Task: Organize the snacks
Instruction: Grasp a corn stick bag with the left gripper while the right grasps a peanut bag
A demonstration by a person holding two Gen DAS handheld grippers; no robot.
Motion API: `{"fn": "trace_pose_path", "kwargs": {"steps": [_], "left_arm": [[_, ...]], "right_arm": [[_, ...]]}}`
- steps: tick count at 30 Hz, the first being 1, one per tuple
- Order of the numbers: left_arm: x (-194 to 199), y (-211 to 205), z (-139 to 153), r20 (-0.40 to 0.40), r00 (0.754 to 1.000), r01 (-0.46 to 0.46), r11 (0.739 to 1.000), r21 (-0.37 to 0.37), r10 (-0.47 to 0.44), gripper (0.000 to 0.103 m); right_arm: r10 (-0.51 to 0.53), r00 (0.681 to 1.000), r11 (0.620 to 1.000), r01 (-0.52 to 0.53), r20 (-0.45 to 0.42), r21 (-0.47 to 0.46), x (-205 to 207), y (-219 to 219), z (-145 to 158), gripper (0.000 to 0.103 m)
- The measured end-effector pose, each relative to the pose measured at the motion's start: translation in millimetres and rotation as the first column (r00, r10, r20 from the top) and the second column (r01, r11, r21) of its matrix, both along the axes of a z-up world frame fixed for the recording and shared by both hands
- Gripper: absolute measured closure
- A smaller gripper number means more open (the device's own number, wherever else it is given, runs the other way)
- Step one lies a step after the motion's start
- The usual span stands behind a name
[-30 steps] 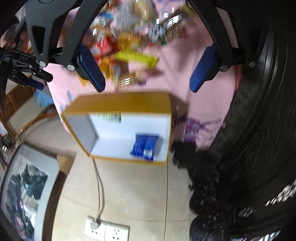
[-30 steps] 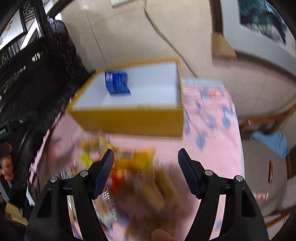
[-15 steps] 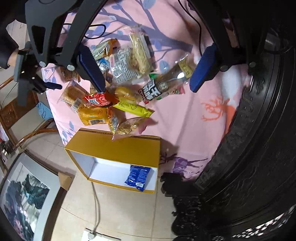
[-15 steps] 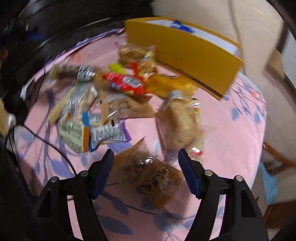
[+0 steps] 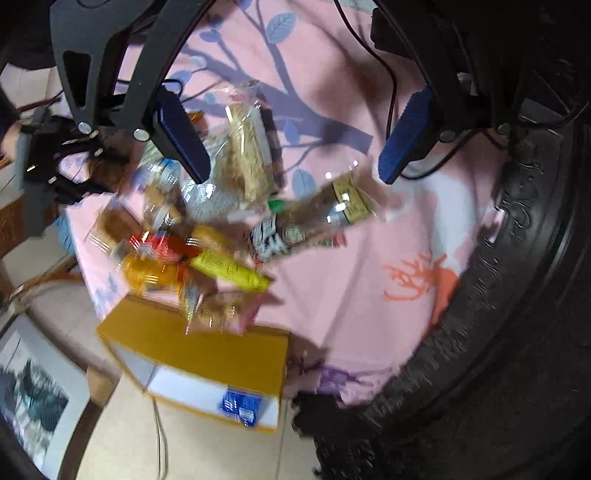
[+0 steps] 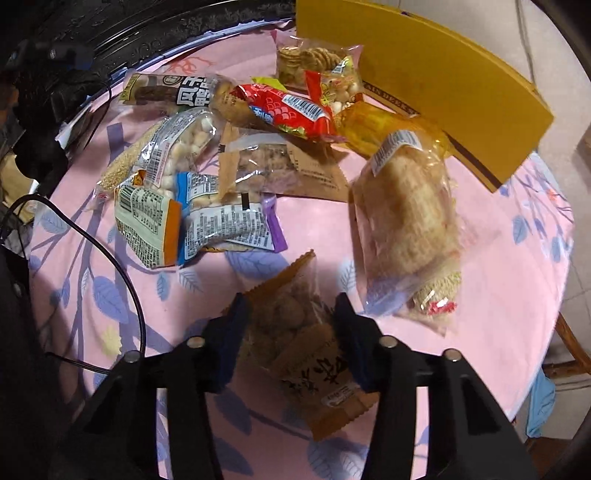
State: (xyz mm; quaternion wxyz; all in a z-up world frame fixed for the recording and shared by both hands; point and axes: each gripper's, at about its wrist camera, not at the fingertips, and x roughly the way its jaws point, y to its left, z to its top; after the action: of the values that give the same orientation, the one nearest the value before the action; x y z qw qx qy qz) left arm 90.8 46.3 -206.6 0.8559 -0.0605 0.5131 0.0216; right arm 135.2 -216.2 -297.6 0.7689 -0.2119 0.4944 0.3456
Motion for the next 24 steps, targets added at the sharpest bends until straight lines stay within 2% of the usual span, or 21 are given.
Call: {"fn": "trace_pose_path", "kwargs": {"steps": [2, 7, 8, 11, 17, 20, 24], "left_arm": [[2.6, -6.5, -14.6, -0.033, 0.999, 0.025, 1.0, 0.008, -0.024, 0.009], [9.6, -27.8, -52.9, -0.121, 0.987, 0.113, 0.993, 0.026, -0.109, 0.009], [11.1, -31.7, -60.3, -0.135, 0.982, 0.134, 0.991, 0.023, -0.13, 0.009], [15.0, -39.3, -76.2, -0.165, 0.974, 0.163, 0.986, 0.029, -0.156, 0.009], [19.1, -47.8, -106.2, -0.228, 0.953, 0.214, 0.976, 0.04, -0.199, 0.01], [20.2, -48.6, -109.2, -0.219, 0.953, 0.223, 0.974, 0.037, -0.209, 0.01], [20.6, -47.4, -109.8, -0.2, 0.952, 0.243, 0.969, 0.037, -0.231, 0.012]], "right_arm": [[-0.054, 0.998, 0.998, 0.055, -0.017, 0.021, -2.2, -6.5, 2.8, 0.066], [-0.157, 0.986, 0.985, 0.16, -0.051, 0.062, -10.9, -23.2, 8.5, 0.071], [-0.179, 0.982, 0.98, 0.183, -0.054, 0.074, -12.9, -27.0, 10.4, 0.08], [-0.241, 0.967, 0.963, 0.249, -0.079, 0.104, -16.8, -38.4, 13.3, 0.082], [-0.248, 0.965, 0.962, 0.255, -0.078, 0.095, -22.1, -37.9, 9.0, 0.083], [-0.235, 0.966, 0.964, 0.246, -0.111, 0.101, -15.3, -36.1, 5.5, 0.079], [-0.17, 0.974, 0.98, 0.184, -0.15, 0.082, -8.5, -31.8, 2.9, 0.072]]}}
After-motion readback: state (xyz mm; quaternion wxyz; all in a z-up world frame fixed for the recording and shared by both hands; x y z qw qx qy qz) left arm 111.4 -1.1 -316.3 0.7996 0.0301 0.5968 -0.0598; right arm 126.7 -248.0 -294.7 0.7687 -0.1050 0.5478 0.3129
